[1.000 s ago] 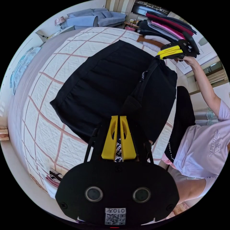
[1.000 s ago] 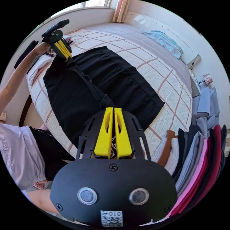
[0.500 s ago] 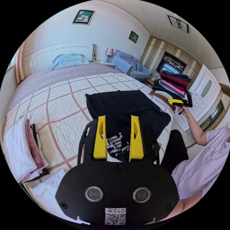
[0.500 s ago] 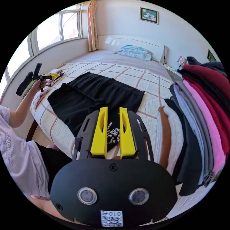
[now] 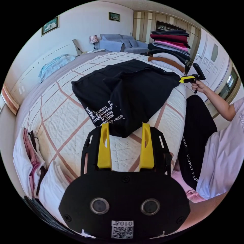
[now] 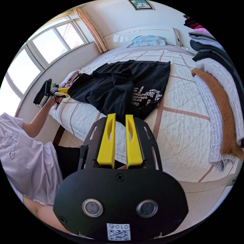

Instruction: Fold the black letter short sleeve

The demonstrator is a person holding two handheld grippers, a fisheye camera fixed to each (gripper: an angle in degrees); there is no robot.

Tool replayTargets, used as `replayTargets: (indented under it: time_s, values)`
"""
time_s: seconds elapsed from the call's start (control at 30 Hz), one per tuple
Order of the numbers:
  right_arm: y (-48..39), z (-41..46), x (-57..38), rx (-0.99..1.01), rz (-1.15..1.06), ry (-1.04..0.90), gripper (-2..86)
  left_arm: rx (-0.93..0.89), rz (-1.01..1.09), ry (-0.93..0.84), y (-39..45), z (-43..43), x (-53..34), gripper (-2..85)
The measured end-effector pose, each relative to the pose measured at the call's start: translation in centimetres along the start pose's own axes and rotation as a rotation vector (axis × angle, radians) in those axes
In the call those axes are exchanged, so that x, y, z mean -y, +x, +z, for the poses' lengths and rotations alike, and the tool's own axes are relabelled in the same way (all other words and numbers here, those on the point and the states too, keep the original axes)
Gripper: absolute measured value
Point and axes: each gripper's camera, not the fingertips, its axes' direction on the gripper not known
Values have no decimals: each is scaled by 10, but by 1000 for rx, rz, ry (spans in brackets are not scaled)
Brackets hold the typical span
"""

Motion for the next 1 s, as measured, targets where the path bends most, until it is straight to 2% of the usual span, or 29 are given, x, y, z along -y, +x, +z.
replayTargets:
  time_s: [0.13, 0.3, 0.47, 0.6, 0.73, 1.0]
  values:
    - [12, 0, -3, 21, 35, 12, 35, -80, 64, -11, 1, 3, 9, 137]
    - [18, -7, 2, 57, 58, -29, 32, -148, 18, -8, -21, -7, 3, 123]
    - [17, -20, 8, 55, 53, -2, 36, -110, 8, 134, -31, -50, -10, 121]
    - [19, -14, 11, 49, 68, -19, 36, -140, 24, 53, -33, -36, 0, 115]
    - [21, -13, 12, 62, 92, -7, 36, -247, -6, -25, -41, -10, 10, 94]
    - [12, -36, 17, 158, 77, -70, 33, -434, -94, -86, -76, -39, 0, 65]
